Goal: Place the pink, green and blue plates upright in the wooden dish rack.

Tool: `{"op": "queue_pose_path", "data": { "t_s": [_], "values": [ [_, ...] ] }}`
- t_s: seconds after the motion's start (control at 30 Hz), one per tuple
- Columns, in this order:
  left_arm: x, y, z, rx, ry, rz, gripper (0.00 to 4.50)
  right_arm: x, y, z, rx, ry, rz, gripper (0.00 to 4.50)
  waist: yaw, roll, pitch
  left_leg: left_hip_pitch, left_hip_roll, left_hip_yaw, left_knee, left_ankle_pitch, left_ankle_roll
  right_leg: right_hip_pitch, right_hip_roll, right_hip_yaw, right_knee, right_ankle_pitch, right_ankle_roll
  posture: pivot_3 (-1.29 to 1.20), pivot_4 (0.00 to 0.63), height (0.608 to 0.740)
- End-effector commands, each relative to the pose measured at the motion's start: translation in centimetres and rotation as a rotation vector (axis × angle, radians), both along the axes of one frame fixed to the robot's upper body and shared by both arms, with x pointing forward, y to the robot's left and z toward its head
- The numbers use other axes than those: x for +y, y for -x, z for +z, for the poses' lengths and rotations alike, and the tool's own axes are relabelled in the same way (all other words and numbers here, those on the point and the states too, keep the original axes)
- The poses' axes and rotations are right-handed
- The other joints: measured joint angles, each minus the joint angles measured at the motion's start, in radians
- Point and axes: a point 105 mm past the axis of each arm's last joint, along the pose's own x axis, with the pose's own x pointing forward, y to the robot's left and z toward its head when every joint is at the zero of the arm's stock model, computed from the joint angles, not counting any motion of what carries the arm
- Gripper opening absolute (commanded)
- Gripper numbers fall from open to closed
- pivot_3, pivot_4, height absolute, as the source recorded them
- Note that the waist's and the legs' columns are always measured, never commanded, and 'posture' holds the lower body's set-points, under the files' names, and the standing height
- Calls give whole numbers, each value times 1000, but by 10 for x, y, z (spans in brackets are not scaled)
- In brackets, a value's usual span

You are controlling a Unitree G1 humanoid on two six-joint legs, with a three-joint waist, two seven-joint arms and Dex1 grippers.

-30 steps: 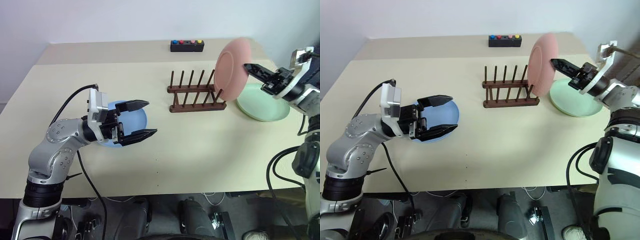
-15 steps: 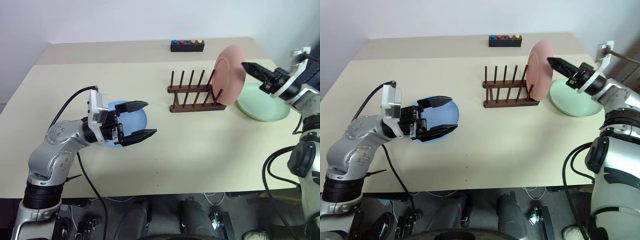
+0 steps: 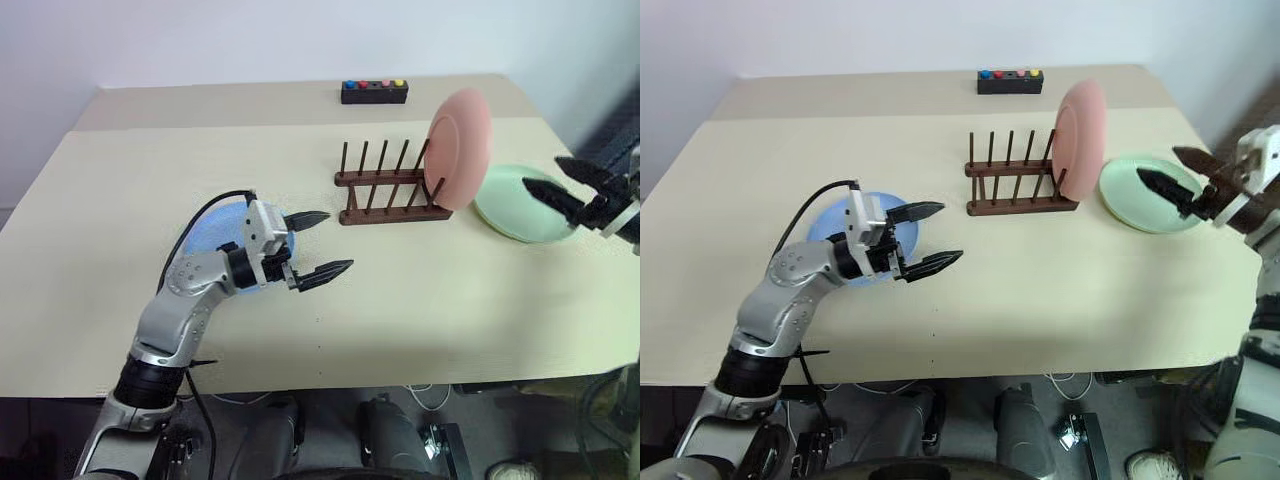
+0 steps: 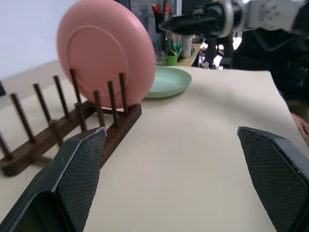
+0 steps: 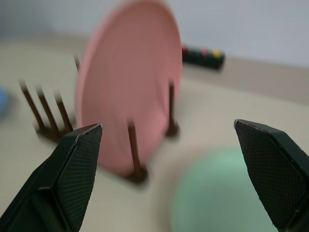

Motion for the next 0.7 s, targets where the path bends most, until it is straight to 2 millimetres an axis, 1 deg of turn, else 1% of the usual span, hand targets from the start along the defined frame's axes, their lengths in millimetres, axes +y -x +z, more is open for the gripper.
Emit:
{"op": "queue_pose_path", "data": {
  "t_s": [0.03,0.1,0.17,0.27,0.37,0.47,0.57,0.63,0.7],
  "values": [
    [-14,-6,-2,-4,-23,-1,4500,6,2,9,-37,162,9,4479,-4,0,0,0,0,0,0,0,0,0,0,0,0,0,0,0,150,740],
    [-25,-13,-5,8,-11,23,4500,4,-2,-12,38,252,-15,4479,-8,0,0,1,0,0,0,0,0,1,1,0,0,0,0,0,150,740],
    [-36,-15,-9,34,-12,16,4500,5,-7,-23,83,264,-16,4479,-11,0,0,2,0,0,0,0,0,2,1,0,0,0,0,0,150,740],
    [-51,-18,-12,37,-27,19,4500,9,-18,-41,136,332,-8,4479,-11,0,0,1,0,0,0,1,-1,2,1,0,0,0,0,0,150,740],
    [-59,-18,-11,31,-20,17,4500,13,-26,-50,185,320,-7,4479,-13,0,0,2,0,0,0,2,-3,2,1,0,0,0,0,0,150,740],
    [-63,-17,-8,24,-7,15,4500,10,-34,-63,235,380,-37,4479,-14,0,0,2,0,0,0,2,-4,2,1,0,0,0,0,0,150,740],
    [-64,-15,-7,23,-9,6,4500,8,-37,-71,271,420,-48,4479,-11,0,0,2,0,0,0,2,-4,2,1,0,0,0,0,0,150,740],
    [-64,-14,-8,17,-17,7,4500,1,-40,-83,324,458,-96,3967,-11,0,0,2,0,0,0,3,-4,2,1,0,0,0,0,0,150,740],
    [-64,-13,-7,10,-18,6,4500,-3,-41,-90,359,482,-125,3157,-12,0,0,1,-1,0,1,3,-4,2,1,0,0,0,0,0,150,740]
  ]
}}
